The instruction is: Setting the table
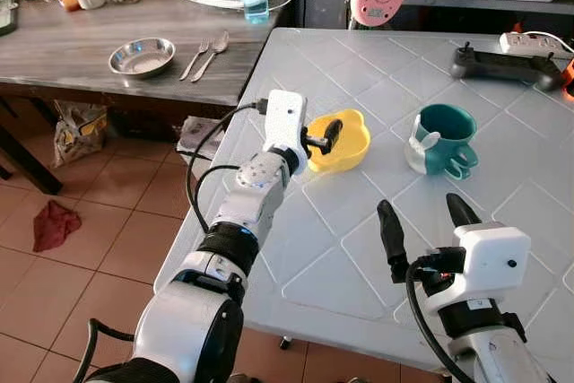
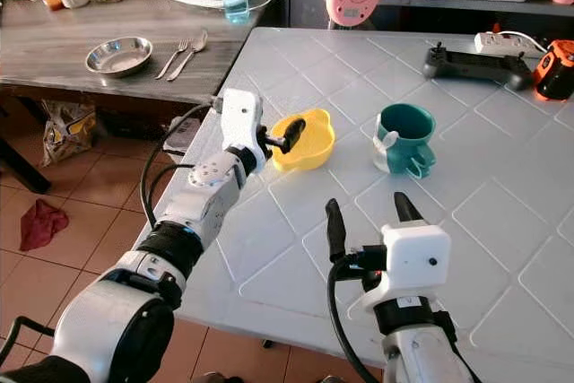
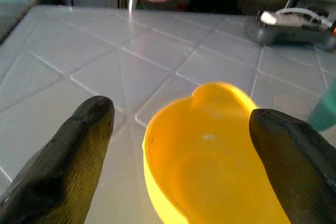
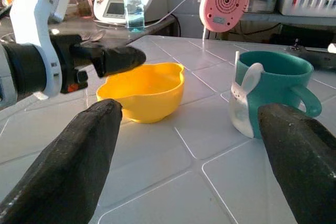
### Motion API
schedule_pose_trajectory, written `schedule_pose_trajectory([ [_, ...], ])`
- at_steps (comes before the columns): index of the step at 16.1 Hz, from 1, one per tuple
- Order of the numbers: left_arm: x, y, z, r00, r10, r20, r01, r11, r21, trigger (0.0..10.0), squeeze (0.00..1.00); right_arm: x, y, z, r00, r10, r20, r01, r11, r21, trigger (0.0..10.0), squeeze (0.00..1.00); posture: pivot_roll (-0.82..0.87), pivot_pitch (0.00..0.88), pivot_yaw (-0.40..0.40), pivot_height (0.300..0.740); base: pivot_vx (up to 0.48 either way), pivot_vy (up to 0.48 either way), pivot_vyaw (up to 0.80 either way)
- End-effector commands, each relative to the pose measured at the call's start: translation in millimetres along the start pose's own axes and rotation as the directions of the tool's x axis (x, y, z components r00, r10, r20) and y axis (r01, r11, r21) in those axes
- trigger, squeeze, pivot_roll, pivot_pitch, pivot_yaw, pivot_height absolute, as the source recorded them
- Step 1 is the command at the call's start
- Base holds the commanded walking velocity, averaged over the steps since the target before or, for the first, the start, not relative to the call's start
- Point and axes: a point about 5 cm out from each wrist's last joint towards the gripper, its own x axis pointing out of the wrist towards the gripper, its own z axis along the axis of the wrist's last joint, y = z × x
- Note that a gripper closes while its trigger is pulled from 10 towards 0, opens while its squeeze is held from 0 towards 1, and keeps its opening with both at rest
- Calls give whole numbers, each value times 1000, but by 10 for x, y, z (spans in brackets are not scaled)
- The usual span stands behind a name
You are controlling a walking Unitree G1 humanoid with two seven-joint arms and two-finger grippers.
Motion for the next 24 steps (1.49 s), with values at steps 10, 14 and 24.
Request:
schedule_pose_trajectory([
  [10,17,65,-21,998,46,-34,-46,999,24,10000,0,13,16,22,1000,3,10,-3,1000,-1,10000,0,-115,136,79,714,0,0,0],
  [14,27,69,-18,998,47,-49,-46,999,28,10000,0,19,42,13,1000,6,9,-6,1000,6,10000,0,-113,137,81,714,0,0,0],
  [24,20,126,-21,995,78,-58,-76,996,39,10000,0,14,39,2,1000,16,2,-16,1000,6,10000,0,-101,143,68,714,0,0,0],
])
